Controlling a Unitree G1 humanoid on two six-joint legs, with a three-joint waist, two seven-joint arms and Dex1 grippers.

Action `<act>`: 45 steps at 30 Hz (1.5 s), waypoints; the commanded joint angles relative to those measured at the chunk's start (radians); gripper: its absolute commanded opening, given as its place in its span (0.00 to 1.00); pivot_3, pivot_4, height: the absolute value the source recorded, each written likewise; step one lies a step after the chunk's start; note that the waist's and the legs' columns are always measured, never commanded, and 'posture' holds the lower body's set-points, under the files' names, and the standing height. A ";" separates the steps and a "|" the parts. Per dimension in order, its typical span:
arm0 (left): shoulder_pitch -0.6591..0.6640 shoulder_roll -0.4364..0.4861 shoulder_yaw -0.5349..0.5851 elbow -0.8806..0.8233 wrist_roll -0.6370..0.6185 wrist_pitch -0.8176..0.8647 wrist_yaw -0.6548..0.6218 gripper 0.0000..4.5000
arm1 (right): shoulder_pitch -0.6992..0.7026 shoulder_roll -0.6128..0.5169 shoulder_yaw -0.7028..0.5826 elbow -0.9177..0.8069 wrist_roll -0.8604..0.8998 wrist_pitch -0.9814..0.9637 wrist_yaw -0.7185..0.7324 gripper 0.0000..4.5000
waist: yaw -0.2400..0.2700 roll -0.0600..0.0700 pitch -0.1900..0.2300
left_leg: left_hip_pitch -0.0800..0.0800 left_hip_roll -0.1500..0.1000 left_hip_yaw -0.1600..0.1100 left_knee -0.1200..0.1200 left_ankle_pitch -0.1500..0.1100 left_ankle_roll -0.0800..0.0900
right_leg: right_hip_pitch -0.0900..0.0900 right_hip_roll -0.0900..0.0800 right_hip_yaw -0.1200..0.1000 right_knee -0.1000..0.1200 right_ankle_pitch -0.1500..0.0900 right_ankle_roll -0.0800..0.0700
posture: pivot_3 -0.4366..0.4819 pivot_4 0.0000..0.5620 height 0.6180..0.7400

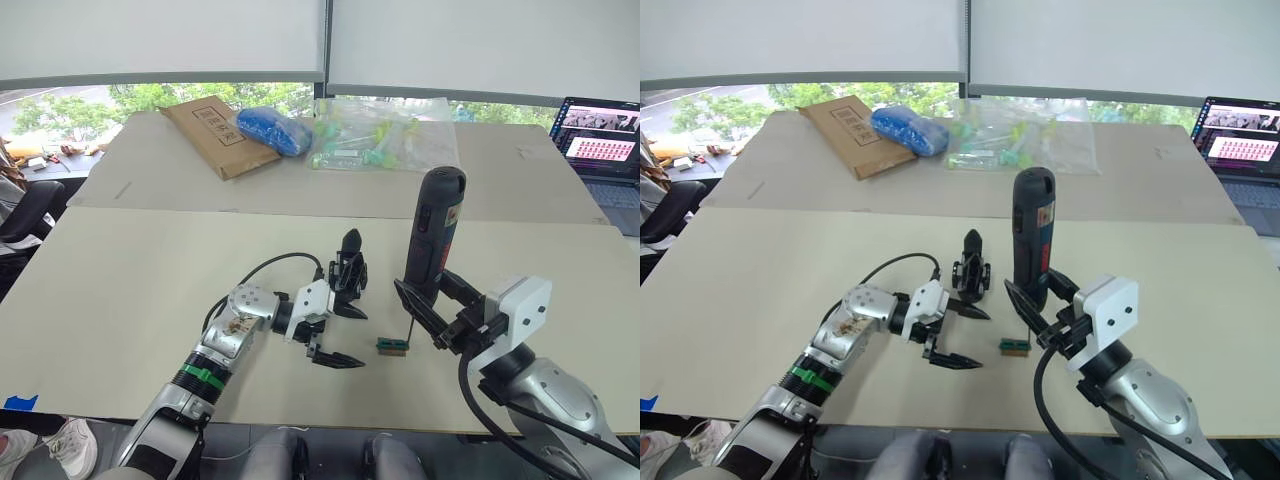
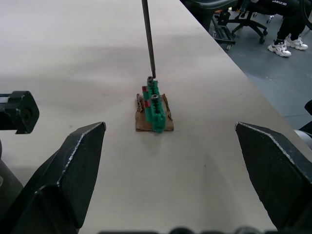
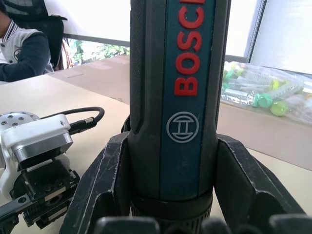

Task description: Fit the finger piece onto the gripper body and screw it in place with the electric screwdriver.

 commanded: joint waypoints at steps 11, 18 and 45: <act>-0.014 -0.023 -0.004 0.015 0.002 -0.025 0.008 1.00 | 0.013 -0.007 -0.023 -0.047 0.014 -0.031 0.013 0.43 | 0.000 0.000 0.000 | 0.000 0.000 0.000 0.000 0.000 0.000 | 0.000 0.000 0.000 0.000 0.000 0.000 | 0.48 0.27 1.00; -0.013 -0.023 -0.004 0.016 0.003 -0.026 0.007 1.00 | 0.032 -0.009 -0.039 -0.055 0.021 -0.037 0.024 0.43 | 0.000 0.000 0.000 | 0.000 0.000 0.000 0.000 0.000 0.000 | 0.000 0.000 0.000 0.000 0.000 0.000 | 0.48 0.27 1.00; 0.007 -0.021 -0.009 0.009 0.002 -0.021 0.011 1.00 | -0.046 -0.051 -0.146 0.109 0.176 -0.129 0.207 0.43 | 0.001 0.000 0.000 | 0.000 0.000 0.000 0.000 -0.001 0.001 | 0.000 0.000 0.000 0.000 0.000 0.000 | 0.48 0.27 1.00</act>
